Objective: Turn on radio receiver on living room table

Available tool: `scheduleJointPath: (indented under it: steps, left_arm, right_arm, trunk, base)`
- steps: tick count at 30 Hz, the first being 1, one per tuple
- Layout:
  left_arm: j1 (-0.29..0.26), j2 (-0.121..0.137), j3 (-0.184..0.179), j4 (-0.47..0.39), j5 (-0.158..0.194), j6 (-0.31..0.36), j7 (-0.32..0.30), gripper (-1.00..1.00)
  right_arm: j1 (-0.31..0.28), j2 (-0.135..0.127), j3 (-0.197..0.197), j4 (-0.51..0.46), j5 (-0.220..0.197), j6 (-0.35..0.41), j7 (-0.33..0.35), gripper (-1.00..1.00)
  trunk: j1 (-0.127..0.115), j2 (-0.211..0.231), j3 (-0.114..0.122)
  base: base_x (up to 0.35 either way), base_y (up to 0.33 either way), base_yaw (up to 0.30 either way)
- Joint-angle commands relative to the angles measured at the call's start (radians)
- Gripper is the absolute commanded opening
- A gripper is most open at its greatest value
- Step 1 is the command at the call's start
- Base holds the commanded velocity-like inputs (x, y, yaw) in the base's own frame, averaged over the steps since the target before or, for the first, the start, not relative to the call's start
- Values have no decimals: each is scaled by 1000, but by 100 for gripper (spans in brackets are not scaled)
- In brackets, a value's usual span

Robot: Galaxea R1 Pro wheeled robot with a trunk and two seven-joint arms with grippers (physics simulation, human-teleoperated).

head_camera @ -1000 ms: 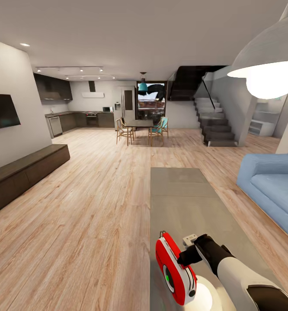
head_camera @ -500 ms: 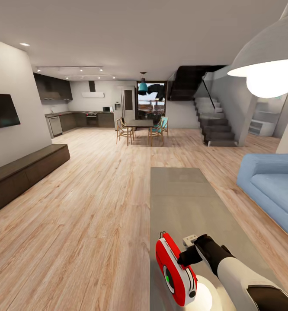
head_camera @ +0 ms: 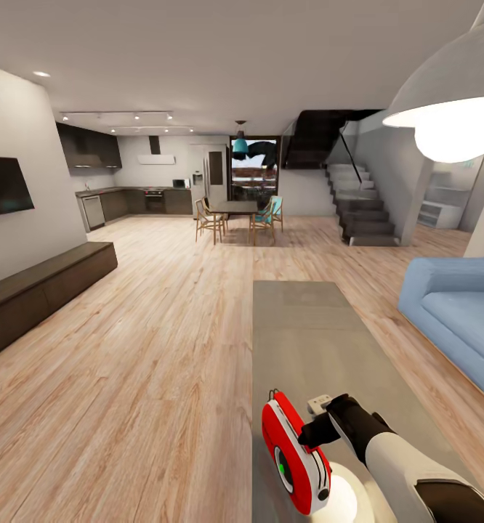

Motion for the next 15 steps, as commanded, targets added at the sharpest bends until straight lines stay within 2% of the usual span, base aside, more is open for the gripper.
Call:
scheduleJointPath:
  steps: [1, 3, 15]
  left_arm:
    - [0, 0, 1, 0, 0, 0, 0, -100]
    - [0, 0, 1, 0, 0, 0, 0, -100]
    - [0, 0, 2, 1, 0, 0, 0, -100]
  right_arm:
    - [-1, 0, -2, 0, -5, 0, 1, -100]
    - [0, 0, -2, 0, -5, 0, 1, -100]
    - [0, 0, -2, 0, -5, 0, 1, -100]
  trunk:
    - [4, -7, -3]
    - [12, -21, -9]
    - [12, -21, -9]
  base:
    - [0, 0, 0]
    - [0, 0, 0]
    - [0, 0, 0]
